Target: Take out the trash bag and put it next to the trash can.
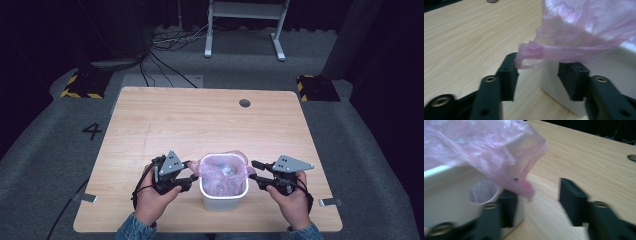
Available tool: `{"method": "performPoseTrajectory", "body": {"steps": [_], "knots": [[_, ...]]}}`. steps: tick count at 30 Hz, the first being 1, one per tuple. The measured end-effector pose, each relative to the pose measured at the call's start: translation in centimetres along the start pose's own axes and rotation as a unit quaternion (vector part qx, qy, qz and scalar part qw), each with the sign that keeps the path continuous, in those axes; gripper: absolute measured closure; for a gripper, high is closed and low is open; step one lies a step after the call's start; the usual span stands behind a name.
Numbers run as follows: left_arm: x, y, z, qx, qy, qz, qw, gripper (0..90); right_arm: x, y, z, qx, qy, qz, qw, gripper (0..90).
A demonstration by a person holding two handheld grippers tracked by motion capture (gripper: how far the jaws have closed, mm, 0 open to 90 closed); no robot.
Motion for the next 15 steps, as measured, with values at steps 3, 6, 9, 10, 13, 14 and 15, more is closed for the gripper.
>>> {"method": "performPoseTrajectory", "body": {"steps": [3, 6, 9, 10, 13, 14, 15], "knots": [[0.6, -0.4, -0.3, 0.005, 0.019, -0.007, 0.9998, 62.4, 0.6, -0.4, 0.2, 0.004, -0.005, -0.007, 1.0000, 80.9], [1.5, -0.7, -0.4, 0.015, 0.033, -0.012, 0.9993, 58.2, 2.0, -0.8, 0.3, -0.011, -0.017, -0.018, 0.9996, 86.3], [2.0, -1.0, -0.6, 0.017, 0.031, -0.015, 0.9993, 57.5, 3.5, -1.0, 0.6, -0.026, -0.031, -0.028, 0.9988, 87.1], [2.0, -1.0, -0.6, 0.018, 0.030, -0.016, 0.9993, 57.5, 4.0, -1.0, 0.7, -0.032, -0.036, -0.032, 0.9983, 87.1], [2.0, -1.2, -0.5, 0.023, 0.029, -0.016, 0.9992, 57.6, 5.0, -1.1, 1.0, -0.041, -0.045, -0.043, 0.9972, 87.3], [2.2, -1.5, -0.3, 0.028, 0.028, -0.025, 0.9989, 57.8, 5.4, -1.1, 1.2, -0.041, -0.045, -0.048, 0.9970, 87.3], [2.3, -1.7, -0.4, 0.023, 0.025, -0.031, 0.9989, 57.4, 5.7, -1.1, 1.3, -0.040, -0.048, -0.052, 0.9967, 87.3]]}}
Point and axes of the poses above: each handheld gripper's, and its own axes: y roughly forward along the jaws, x roughly out of its top, z roughly to its left, the point moved 8 cm from there along y, roughly forward along the jaws, and after that the axes turned 7 degrees about -x, right-handed, at the moved point
